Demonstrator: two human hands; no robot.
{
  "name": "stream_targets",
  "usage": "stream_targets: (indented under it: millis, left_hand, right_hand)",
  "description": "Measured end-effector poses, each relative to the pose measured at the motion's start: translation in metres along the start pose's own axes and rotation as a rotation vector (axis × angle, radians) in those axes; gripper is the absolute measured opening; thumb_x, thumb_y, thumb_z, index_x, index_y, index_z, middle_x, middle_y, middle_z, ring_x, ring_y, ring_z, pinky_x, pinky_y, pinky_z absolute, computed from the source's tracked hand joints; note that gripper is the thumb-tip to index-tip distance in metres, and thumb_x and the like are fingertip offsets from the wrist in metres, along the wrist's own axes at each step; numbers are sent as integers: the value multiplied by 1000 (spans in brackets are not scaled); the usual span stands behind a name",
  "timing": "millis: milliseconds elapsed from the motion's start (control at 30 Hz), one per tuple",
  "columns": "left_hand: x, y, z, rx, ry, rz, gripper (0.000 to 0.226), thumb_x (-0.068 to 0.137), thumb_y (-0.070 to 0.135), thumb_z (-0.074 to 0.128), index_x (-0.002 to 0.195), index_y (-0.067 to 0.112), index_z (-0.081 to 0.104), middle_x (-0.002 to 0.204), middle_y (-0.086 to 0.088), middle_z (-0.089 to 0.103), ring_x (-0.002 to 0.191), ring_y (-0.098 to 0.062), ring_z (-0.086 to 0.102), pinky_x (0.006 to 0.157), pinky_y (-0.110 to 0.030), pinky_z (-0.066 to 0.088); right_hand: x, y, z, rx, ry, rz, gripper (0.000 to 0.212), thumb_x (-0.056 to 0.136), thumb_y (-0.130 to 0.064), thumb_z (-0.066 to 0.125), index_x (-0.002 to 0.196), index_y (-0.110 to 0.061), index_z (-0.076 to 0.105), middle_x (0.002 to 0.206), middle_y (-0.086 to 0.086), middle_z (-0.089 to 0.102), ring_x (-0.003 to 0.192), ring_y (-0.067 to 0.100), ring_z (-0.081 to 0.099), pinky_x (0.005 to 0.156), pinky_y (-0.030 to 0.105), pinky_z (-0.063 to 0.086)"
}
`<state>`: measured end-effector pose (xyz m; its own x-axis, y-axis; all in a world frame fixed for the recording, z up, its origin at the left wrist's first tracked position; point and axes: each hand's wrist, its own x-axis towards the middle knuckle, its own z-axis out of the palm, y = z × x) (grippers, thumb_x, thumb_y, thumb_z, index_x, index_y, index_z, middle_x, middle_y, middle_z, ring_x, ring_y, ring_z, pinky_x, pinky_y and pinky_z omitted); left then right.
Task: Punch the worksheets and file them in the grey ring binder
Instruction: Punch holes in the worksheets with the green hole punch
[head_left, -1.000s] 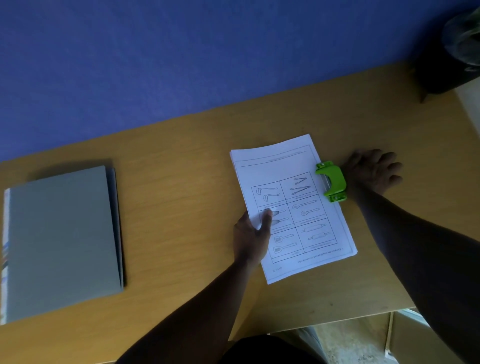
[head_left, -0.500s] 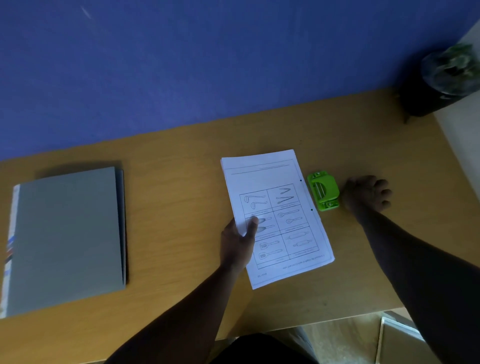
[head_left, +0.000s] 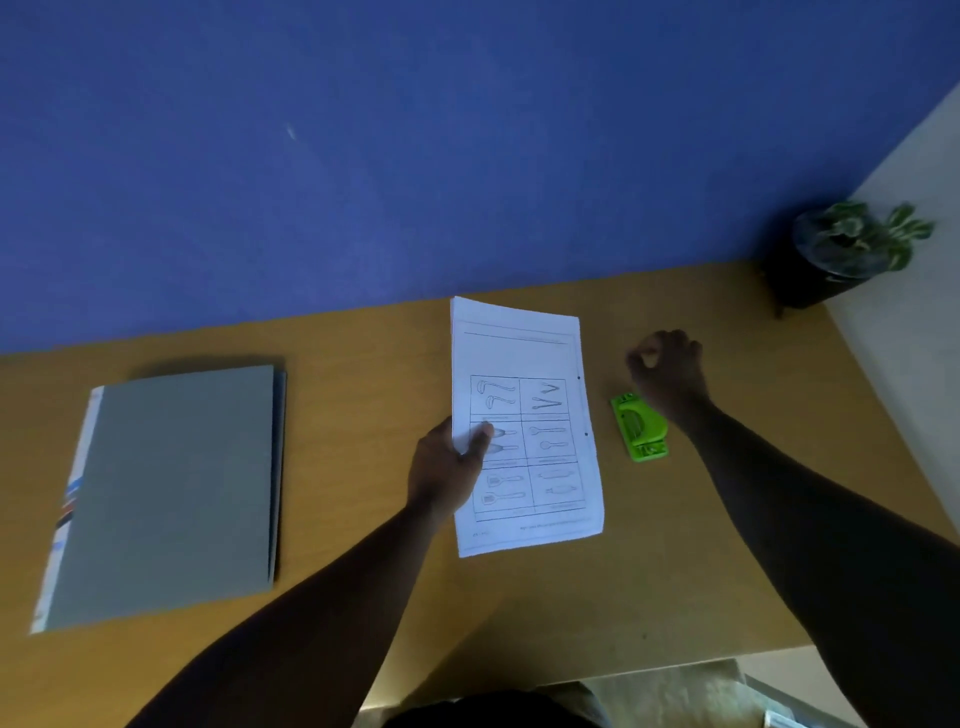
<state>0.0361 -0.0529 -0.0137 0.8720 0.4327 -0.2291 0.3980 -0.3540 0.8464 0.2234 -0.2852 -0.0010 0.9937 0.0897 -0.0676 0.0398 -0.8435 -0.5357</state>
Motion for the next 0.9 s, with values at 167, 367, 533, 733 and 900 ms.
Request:
stream_targets:
  millis: [167,367,533,733,900]
  left_hand:
    - [20,23,-34,178,8,99,33,94,43,59,121,25,67,112,11,72,98,-10,67,83,-27,53]
    - [36,46,-80,356,-82,190,39,96,50,52,127,29,63,115,10,72,92,-11,70,78,-32,57]
    - [43,52,-104,519,-82,229,43,96,51,52,130,26,58,115,4,72,96,-18,68,83,-33,55]
    - [44,58,-123,713,-129,313,48,97,52,51,133,20,56,115,0,72,90,-17,68,77,-26,49]
    - [42,68,-132,825,-166,380,43,98,47,52,130,19,56,97,0,73,68,-9,57,65,-23,42]
  right_hand:
    - [-1,-98,-6,93,-92,-412,16,83,-20,71,92,-9,65,102,8,60,102,26,48,87,30,40]
    - [-14,-197,-14,110,-132,-812,27,77,-21,76,98,-8,64,103,5,60,101,24,45,78,32,43]
    - [-31,-243,-13,-12,-249,-1034,33,72,-22,75,103,-14,64,106,-3,64,103,24,46,82,40,46]
    - [-46,-264,-11,-473,-335,-1094,35,84,-34,68,117,-26,60,125,-10,61,125,18,37,93,38,25]
    - [-51,-256,-8,-487,-422,-1045,21,86,-27,61,106,-23,65,99,-4,68,106,18,53,93,38,29]
